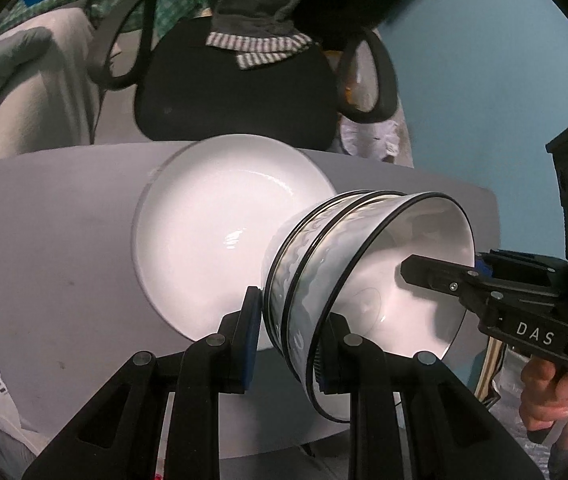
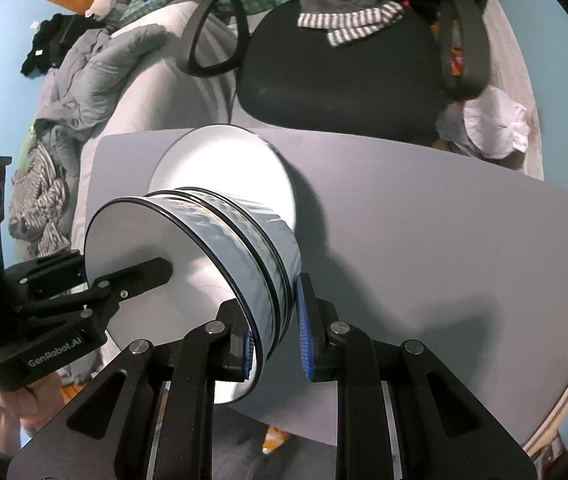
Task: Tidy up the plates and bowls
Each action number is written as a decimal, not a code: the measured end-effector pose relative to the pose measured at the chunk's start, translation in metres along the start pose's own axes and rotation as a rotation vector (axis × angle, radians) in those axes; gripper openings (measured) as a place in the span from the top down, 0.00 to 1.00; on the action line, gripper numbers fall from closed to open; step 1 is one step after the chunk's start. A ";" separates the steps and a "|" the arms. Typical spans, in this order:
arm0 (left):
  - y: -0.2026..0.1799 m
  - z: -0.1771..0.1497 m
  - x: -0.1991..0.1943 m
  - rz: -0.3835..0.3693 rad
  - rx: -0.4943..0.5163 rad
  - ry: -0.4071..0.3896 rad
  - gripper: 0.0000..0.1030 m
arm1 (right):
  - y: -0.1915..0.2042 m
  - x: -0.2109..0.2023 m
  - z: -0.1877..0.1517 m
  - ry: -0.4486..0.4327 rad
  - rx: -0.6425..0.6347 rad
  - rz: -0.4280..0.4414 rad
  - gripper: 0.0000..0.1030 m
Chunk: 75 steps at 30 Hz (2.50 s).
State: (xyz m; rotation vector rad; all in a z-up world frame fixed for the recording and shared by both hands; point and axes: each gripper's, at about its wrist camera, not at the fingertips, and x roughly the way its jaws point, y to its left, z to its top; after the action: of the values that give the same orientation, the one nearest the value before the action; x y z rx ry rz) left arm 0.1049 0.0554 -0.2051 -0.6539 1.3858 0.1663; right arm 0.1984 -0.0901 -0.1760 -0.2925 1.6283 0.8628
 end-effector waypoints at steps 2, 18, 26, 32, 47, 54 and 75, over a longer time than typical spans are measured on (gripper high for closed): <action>0.012 0.002 0.001 -0.001 -0.011 0.004 0.79 | 0.008 0.008 0.005 0.006 -0.002 -0.001 0.82; 0.053 0.022 0.019 0.004 -0.014 0.051 0.79 | 0.030 0.051 0.031 0.060 0.038 -0.015 0.82; 0.048 0.024 0.020 0.028 0.015 0.065 0.77 | 0.024 0.053 0.034 0.061 0.078 0.000 0.79; 0.044 0.021 0.015 0.019 0.017 0.048 0.55 | 0.028 0.052 0.034 0.045 0.091 0.012 0.68; 0.027 -0.014 -0.065 0.055 -0.032 -0.183 0.36 | 0.054 -0.022 0.015 -0.189 -0.019 -0.178 0.36; 0.003 -0.029 -0.123 0.129 0.017 -0.334 0.23 | 0.071 -0.069 0.003 -0.288 -0.051 -0.235 0.36; -0.040 -0.066 -0.211 0.150 0.092 -0.507 0.22 | 0.090 -0.173 -0.051 -0.522 -0.018 -0.254 0.35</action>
State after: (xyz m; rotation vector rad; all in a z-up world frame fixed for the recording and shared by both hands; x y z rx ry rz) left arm 0.0242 0.0441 0.0043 -0.3931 0.9446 0.3597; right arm 0.1499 -0.1078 0.0183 -0.2541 1.0723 0.6875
